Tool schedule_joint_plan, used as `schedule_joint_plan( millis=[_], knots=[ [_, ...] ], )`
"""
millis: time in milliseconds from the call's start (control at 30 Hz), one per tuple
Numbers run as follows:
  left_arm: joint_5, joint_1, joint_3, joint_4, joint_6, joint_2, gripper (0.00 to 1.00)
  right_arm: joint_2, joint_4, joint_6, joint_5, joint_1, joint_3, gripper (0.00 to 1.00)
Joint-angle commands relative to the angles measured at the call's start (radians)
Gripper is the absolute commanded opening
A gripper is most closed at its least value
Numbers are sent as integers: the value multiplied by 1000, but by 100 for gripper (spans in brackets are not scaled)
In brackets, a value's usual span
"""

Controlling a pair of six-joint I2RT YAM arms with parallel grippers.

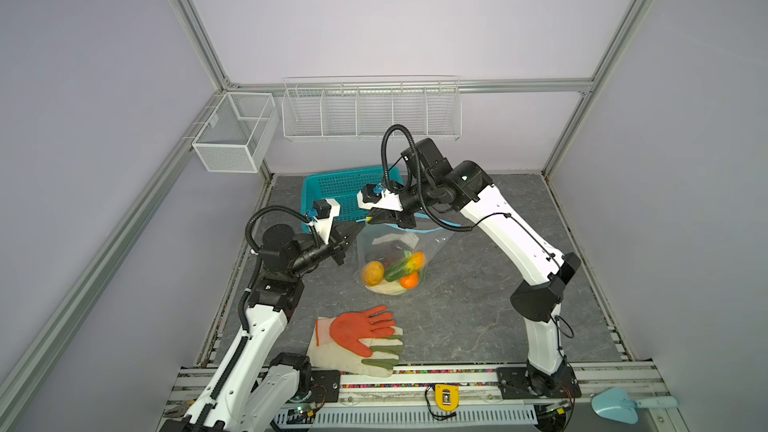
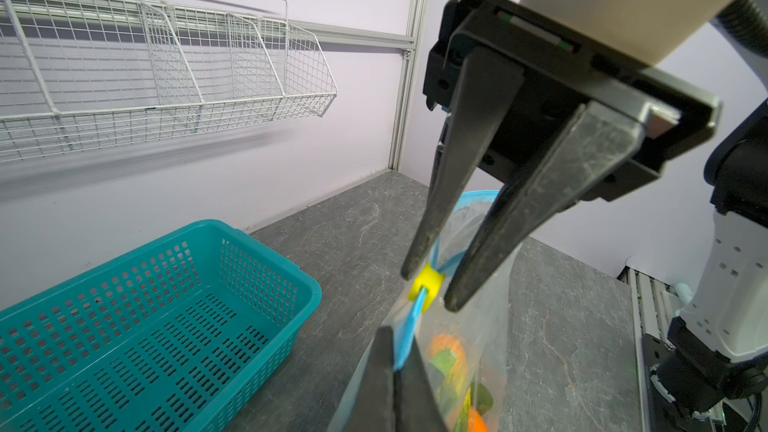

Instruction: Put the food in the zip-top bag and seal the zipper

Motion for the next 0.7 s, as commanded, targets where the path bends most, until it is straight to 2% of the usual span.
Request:
schedule_joint_plan(
  millis=[0,300,367,400,467,533,667],
  knots=[
    [-4,-6,23,-3,19,-13,0,-21,0,-6,-9,8,-13,19],
    [-20,-8,34,-36,38,-22,1,-18,3,0,2,8,-13,12],
    [-59,-8,40,-77,65,-30,16,-16,15,20,11,7,-12,11],
    [-76,-9,42,-93,77,-37,27,-14,17,25,11,6,-10,11],
    [-93,-8,41,-99,87,-50,37,-11,17,27,12,6,-9,9],
    [-95,-8,40,-86,88,-55,40,-9,17,26,10,5,-9,7],
    [-89,-8,61,-82,99,-41,38,-11,17,26,7,4,-9,7]
  ],
)
